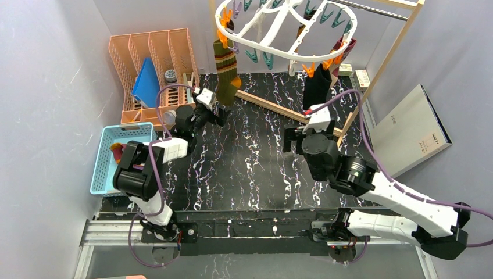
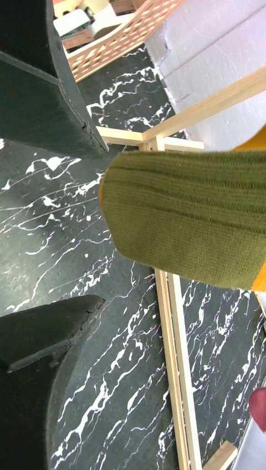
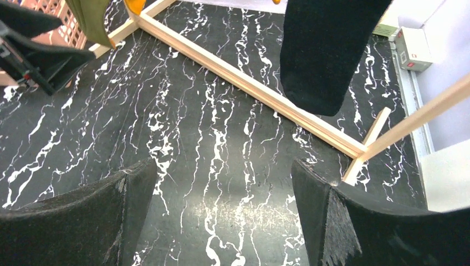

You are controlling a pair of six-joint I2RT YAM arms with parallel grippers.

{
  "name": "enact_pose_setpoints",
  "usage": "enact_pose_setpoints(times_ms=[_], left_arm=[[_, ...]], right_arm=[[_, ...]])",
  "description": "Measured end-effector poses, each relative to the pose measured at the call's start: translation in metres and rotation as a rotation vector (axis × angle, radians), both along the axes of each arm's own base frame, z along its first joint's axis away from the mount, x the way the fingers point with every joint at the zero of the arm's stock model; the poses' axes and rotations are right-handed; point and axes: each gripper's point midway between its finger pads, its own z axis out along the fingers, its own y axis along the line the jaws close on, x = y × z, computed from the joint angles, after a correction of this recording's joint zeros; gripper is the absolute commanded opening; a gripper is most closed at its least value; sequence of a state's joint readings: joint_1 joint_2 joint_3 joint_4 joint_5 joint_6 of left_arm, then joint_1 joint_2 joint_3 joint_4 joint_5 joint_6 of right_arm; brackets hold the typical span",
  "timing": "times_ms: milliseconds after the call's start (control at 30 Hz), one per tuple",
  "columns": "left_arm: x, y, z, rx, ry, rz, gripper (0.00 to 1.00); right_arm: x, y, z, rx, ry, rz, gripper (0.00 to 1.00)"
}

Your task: Remove the socks clipped to the hanger

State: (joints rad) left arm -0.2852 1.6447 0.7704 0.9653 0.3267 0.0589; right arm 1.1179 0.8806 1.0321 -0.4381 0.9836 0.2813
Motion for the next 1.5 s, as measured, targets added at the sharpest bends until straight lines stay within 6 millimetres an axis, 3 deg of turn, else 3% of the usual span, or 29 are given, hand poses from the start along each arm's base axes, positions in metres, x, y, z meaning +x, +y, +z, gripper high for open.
enact_pose_setpoints(times_ms=[300, 467, 800, 1067, 1300, 1500], left_arm=[[0.050, 0.018, 0.001, -0.025, -0.069, -0.025, 0.90], [0.066, 0.023, 0.010, -0.054, -0.098, -0.052, 0.90], [0.061, -0.009, 0.029, -0.158, -0.095, -0.246, 0.88], [0.056, -0.030, 0.048, -0.265, -0.074, -0.402, 0.81], [0.039, -0.044, 0.045, -0.331, -0.016, -0.521, 0.50], [0.023, -0.053, 0.043, -0.337, 0.017, -0.601, 0.00]], right_arm=[[0.008, 0.035, -0.015, -0.040, 0.025, 0.076, 0.99], [0.011, 0.047, -0.022, -0.060, 0.035, 0.098, 0.99], [0.016, 0.060, -0.035, -0.097, 0.056, 0.113, 0.99], [0.016, 0.061, -0.036, -0.095, 0.059, 0.114, 0.99], [0.015, 0.061, -0.037, -0.088, 0.062, 0.111, 0.99], [0.014, 0.061, -0.037, -0.076, 0.068, 0.108, 0.99]])
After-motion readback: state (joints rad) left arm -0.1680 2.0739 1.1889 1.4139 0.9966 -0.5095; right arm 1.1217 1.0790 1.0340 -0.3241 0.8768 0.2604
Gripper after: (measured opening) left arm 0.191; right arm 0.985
